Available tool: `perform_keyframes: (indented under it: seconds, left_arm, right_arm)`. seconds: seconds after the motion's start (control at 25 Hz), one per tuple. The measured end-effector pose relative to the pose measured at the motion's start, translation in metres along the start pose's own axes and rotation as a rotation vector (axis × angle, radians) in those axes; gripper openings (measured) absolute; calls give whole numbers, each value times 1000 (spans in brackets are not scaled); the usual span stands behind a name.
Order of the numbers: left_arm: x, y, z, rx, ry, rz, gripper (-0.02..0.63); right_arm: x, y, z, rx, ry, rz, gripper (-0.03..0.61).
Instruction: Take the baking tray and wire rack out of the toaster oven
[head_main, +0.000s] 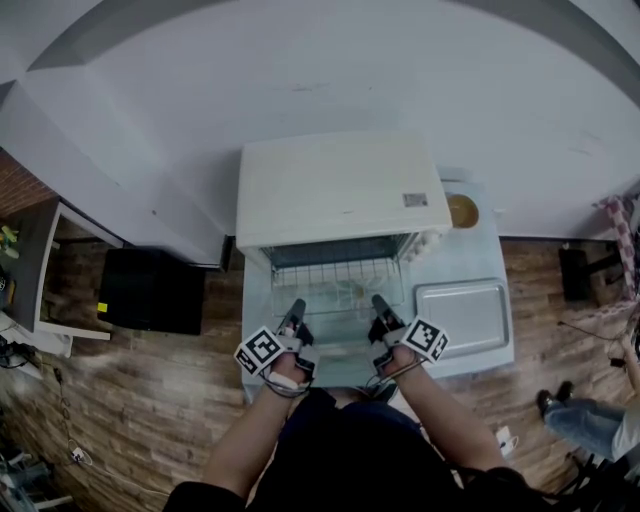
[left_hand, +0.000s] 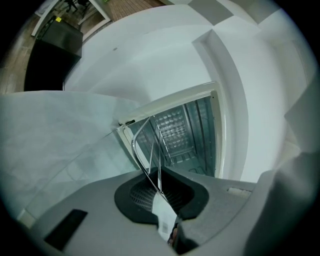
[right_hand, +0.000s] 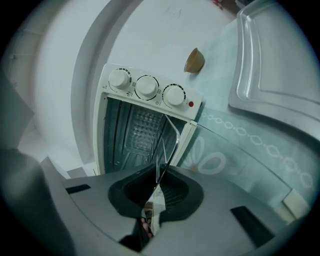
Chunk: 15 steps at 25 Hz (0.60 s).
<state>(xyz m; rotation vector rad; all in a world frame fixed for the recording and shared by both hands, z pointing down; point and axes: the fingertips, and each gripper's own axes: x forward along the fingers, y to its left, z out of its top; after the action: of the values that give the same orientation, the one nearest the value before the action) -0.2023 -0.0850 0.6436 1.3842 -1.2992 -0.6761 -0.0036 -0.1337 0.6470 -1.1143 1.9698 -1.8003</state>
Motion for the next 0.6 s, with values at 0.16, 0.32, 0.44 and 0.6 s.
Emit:
perform_keyframes:
  seconds: [0.16, 0.32, 0.44, 0.6]
  left_arm:
    - [-11, -7, -6, 65, 10, -30, 17]
    - [-23, -18, -11, 142, 19, -79, 20]
    - [-32, -17, -16, 155, 40, -82, 23]
    - [-44, -16, -23, 145, 55, -90, 25]
  right_arm:
    - [-13, 0, -6, -20, 7, 20, 28]
    - [-20, 23, -9, -128, 12, 152, 26]
    - [-22, 52, -11, -255, 22, 321, 29]
    - [-47, 7, -29, -77, 35, 40, 28]
